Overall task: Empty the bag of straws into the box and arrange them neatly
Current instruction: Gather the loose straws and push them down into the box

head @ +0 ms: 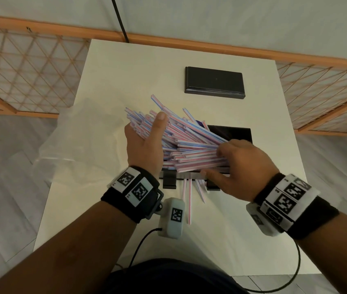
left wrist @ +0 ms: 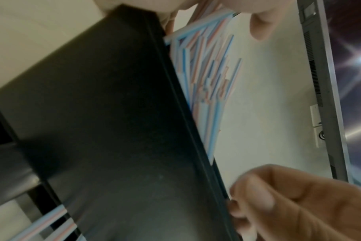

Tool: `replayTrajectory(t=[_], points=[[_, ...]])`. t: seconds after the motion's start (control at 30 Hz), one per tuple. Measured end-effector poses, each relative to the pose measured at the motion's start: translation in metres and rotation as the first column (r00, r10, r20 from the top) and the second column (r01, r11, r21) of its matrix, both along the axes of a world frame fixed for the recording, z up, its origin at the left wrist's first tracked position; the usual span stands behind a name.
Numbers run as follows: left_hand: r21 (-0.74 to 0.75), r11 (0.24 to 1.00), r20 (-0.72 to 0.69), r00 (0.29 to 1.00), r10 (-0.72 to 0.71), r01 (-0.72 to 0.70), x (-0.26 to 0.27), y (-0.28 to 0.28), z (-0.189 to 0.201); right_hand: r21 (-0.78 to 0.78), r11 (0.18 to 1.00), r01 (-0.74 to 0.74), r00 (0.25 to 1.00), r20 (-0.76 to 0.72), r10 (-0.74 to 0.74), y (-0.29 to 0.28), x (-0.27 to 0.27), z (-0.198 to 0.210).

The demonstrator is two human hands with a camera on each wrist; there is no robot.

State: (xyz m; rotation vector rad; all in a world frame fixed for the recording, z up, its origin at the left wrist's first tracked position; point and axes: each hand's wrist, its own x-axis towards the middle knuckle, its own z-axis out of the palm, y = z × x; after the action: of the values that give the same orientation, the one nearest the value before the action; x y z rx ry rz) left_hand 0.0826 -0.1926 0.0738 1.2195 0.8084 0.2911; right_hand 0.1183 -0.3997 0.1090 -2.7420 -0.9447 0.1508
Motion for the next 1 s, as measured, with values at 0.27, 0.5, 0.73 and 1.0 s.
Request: replayTrajectory(t=[0.27, 0.5, 0.73, 1.0], points=[[-0.016, 0.999, 0.036, 0.998, 0.052, -0.051, -0.002, -0.004, -0.006, -0.191, 0.977, 0.095, 0.920, -0.358, -0.159, -0.005, -0.050, -0.041], [0.024, 0.999, 0.064, 0.998, 0.025, -0.027, -0.002, -0.003, -0.004, -0.317, 0.881, 0.351, 0.789, -0.407, -0.461, 0.028, -0.054, -0.092], [0.018, 1.000, 0.105, 0.994, 0.006, -0.008, -0.003, -0.002, -0.004, -0.447, 0.825, 0.345, 0.818, -0.288, -0.498, 0.050, -0.060, -0.095], [-0.023, 1.000, 0.134, 0.991, 0.007, -0.004, -0.003, -0.001, -0.003, -0.340, 0.877, 0.339, 0.739, -0.481, -0.472, 0.053, -0.066, -0.117]])
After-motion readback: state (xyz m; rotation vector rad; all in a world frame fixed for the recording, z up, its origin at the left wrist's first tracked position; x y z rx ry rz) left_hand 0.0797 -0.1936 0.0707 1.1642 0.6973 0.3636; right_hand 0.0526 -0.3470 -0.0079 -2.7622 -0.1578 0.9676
